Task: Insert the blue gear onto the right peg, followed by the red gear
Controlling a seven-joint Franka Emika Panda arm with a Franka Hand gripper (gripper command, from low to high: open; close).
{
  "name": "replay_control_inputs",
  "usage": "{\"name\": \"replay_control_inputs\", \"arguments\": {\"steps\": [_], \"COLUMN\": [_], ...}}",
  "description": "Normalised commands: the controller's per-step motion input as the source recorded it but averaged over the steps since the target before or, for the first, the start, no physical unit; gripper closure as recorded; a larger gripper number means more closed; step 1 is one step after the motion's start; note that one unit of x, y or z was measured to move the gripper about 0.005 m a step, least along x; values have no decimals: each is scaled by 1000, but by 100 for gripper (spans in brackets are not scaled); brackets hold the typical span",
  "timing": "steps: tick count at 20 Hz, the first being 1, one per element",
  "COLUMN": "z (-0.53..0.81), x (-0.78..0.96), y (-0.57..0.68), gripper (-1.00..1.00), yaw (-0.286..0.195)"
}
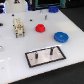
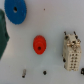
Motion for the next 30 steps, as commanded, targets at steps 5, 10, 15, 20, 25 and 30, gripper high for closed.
{"name": "replay_control_inputs", "arguments": {"steps": [5,10,15,20,25,30], "z": [-23,-150,-266,-406,-463,-471], "x": [-198,-109,-63,-51,-69,-83], "y": [617,589,533,402,249,85], "gripper": [-100,-100,-100,-100,-100,-100], "yaw": [0,0,0,0,0,0]}}
